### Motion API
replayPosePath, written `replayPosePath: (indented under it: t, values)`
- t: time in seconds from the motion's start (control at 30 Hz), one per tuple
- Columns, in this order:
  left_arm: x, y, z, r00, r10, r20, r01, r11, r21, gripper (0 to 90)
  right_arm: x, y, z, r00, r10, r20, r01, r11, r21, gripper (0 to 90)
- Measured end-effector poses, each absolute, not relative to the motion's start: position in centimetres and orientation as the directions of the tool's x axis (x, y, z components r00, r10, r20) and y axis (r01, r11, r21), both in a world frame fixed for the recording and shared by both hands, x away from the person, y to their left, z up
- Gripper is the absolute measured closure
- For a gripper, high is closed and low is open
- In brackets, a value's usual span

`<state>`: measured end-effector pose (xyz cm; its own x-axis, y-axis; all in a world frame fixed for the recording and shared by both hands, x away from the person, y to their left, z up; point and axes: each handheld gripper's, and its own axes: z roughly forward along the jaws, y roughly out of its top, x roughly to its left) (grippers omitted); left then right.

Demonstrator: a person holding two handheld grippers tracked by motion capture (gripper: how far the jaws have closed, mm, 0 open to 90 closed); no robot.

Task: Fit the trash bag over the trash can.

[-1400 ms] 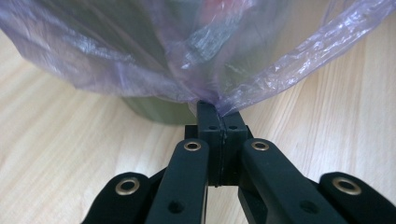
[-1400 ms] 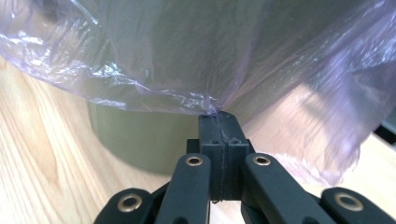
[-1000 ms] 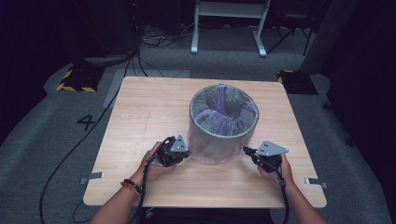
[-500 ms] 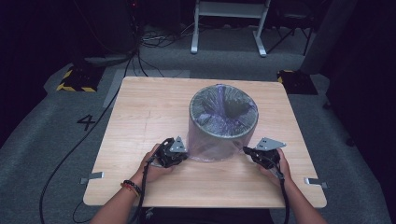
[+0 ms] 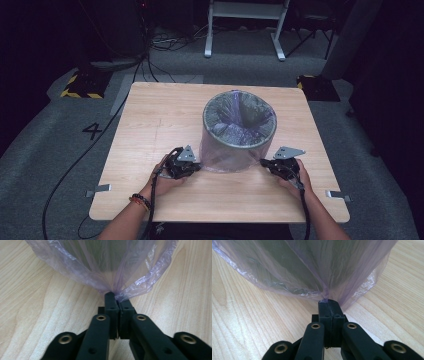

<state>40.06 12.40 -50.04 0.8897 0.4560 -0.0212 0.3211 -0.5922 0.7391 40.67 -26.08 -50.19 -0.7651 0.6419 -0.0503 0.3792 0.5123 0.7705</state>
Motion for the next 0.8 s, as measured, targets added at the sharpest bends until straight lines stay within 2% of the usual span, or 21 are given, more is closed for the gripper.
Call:
replayPosePath:
  t: [0.07,0.2,0.3,0.43,0.5,0.53,0.63,0.8]
  values:
    - [39.9,12.4,-50.1,0.891,0.454,-0.01,0.309,-0.589,0.747,84.0,40.6,-26.1,-50.2,-0.765,0.643,-0.049,0.381,0.512,0.77,90.0]
    - [39.7,12.4,-50.1,0.883,0.469,-0.011,0.32,-0.585,0.746,67.9,40.6,-26.3,-50.2,-0.762,0.646,-0.041,0.387,0.506,0.77,90.0]
    - [39.6,12.5,-50.2,0.873,0.488,-0.006,0.332,-0.583,0.742,56.3,40.6,-26.5,-50.2,-0.759,0.65,-0.03,0.396,0.498,0.772,79.0]
    - [39.3,12.5,-50.2,0.852,0.524,-0.001,0.359,-0.582,0.73,32.3,40.3,-27.2,-49.8,-0.768,0.641,-0.012,0.404,0.497,0.768,55.9]
    - [39.1,12.5,-50.3,0.855,0.519,-0.01,0.364,-0.587,0.723,23.4,40.1,-27.6,-49.6,-0.772,0.636,0.008,0.405,0.481,0.778,48.3]
    - [39.0,12.6,-50.3,0.853,0.522,-0.008,0.367,-0.588,0.721,19.2,40.0,-27.9,-49.6,-0.768,0.64,0.012,0.409,0.475,0.779,40.4]
    - [38.4,13.0,-50.2,0.843,0.537,0.003,0.365,-0.578,0.73,16.1,39.9,-28.4,-49.6,-0.757,0.653,0.018,0.426,0.473,0.771,27.1]
    - [37.8,13.7,-50.3,0.837,0.547,0.017,0.372,-0.592,0.715,16.0,39.6,-29.0,-49.9,-0.746,0.666,0.017,0.446,0.481,0.755,21.1]
